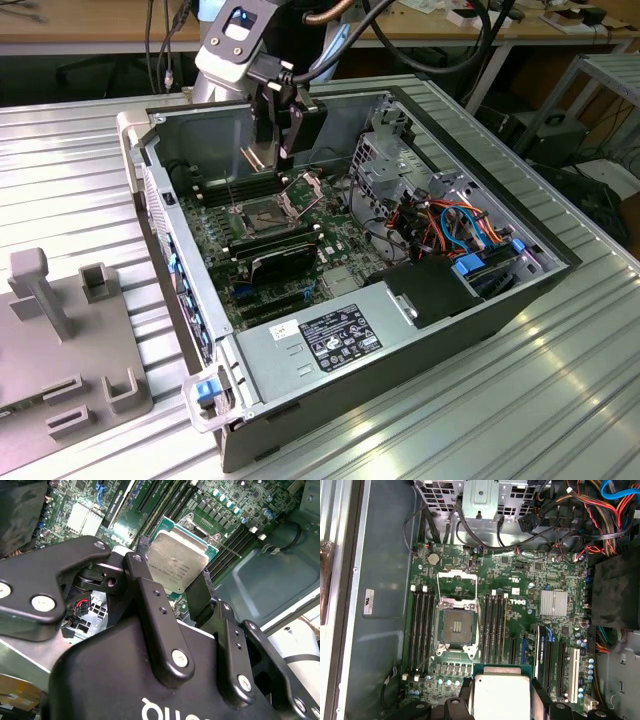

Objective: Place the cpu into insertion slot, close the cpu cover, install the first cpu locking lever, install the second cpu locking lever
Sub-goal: 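Place the cpu into insertion slot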

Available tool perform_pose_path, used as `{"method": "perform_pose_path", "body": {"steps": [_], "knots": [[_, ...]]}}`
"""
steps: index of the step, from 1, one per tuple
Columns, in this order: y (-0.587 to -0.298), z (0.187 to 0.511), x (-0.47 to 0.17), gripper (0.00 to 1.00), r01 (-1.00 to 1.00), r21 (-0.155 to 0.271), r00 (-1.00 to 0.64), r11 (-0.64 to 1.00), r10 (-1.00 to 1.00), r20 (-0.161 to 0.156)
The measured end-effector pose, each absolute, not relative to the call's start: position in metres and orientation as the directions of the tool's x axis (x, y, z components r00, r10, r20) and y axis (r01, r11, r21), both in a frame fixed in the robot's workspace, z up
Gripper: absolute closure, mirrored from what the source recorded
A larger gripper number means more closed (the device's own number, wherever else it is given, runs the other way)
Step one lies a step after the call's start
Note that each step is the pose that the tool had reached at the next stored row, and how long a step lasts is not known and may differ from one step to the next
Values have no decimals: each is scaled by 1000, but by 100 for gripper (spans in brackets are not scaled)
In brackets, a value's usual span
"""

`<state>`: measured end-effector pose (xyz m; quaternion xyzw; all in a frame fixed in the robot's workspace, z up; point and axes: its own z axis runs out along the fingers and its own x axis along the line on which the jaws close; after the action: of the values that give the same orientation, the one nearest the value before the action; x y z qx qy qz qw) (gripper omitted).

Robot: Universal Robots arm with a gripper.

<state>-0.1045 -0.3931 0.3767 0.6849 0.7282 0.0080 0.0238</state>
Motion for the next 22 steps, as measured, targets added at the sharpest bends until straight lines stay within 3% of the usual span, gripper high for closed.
{"method": "perform_pose_path", "body": {"steps": [22], "knots": [[-389, 370, -101, 45, 997, 44, -60, 61, 998, -24]]}}
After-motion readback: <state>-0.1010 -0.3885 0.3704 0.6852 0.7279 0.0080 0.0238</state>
